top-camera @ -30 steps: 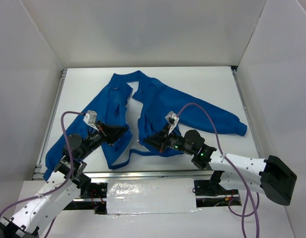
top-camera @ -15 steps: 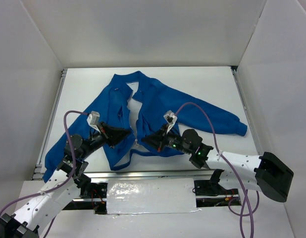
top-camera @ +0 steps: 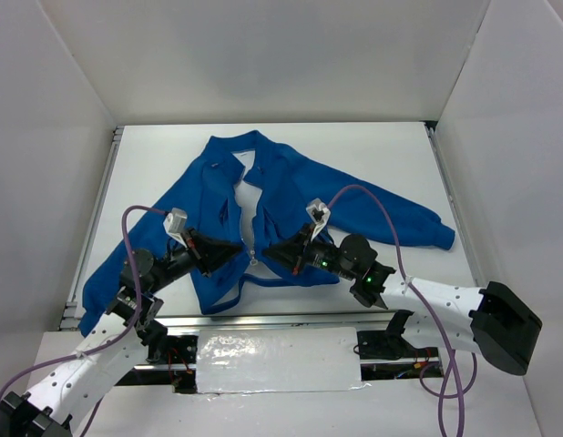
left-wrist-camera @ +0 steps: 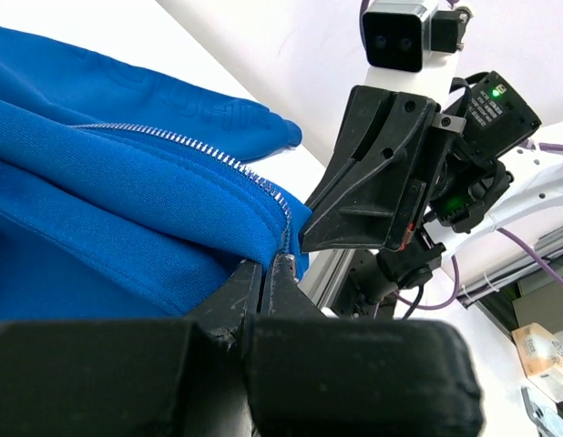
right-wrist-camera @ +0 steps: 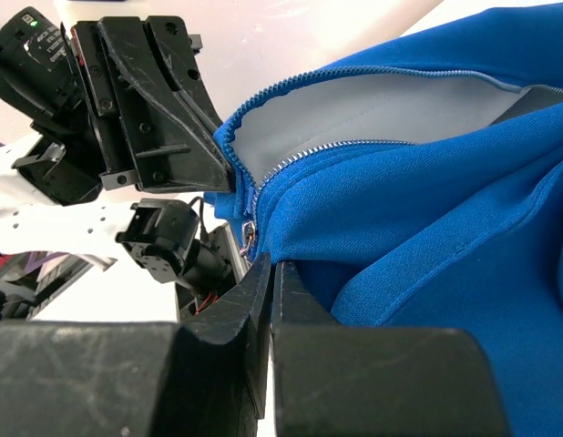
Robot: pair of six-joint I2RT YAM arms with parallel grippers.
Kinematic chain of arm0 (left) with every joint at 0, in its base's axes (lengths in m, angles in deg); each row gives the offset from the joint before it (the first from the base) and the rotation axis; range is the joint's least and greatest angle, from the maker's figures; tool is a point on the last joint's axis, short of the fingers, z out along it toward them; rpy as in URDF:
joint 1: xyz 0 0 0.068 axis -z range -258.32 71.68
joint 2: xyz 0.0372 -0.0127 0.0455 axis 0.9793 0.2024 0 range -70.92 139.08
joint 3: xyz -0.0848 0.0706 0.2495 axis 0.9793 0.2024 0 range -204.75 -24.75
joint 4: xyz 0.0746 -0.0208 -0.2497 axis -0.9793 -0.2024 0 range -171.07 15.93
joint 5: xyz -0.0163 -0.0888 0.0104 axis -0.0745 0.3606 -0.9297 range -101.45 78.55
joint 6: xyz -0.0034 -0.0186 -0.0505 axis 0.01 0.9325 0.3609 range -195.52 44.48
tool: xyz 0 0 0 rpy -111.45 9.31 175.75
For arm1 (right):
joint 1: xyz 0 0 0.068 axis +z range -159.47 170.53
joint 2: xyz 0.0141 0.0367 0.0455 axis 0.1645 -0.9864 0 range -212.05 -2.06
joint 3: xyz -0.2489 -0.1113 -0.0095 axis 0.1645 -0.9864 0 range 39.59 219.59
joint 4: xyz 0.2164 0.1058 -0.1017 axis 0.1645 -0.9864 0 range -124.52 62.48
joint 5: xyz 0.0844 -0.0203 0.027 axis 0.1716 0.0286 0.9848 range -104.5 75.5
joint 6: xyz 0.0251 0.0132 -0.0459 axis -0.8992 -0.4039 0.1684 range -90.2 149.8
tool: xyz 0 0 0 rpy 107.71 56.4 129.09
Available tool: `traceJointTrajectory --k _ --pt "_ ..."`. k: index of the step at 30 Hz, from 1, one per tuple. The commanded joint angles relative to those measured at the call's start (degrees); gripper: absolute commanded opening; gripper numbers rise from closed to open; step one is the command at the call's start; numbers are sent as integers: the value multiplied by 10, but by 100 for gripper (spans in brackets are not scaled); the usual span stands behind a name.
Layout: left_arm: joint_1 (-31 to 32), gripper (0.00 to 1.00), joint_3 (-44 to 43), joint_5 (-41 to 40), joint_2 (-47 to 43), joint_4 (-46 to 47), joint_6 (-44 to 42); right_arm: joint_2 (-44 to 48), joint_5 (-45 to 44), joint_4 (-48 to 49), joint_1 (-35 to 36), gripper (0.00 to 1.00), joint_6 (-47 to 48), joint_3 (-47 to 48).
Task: Zip up the jacket
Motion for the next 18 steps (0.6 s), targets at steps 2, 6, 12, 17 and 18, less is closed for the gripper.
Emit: traceJointTrajectory --k 2,6,12,17,18 --pt "3 0 -5 24 -2 55 4 6 21 49 -3 0 -8 23" --pt "3 0 -11 29 4 58 2 -1 25 51 -4 0 -12 27" --pt "3 0 -5 37 9 71 8 -2 31 48 -11 0 -14 29" --pt "3 0 -2 36 9 78 12 -11 39 53 -19 0 -21 29" --pt "3 0 -2 36 7 77 12 -13 41 53 -20 0 -21 29"
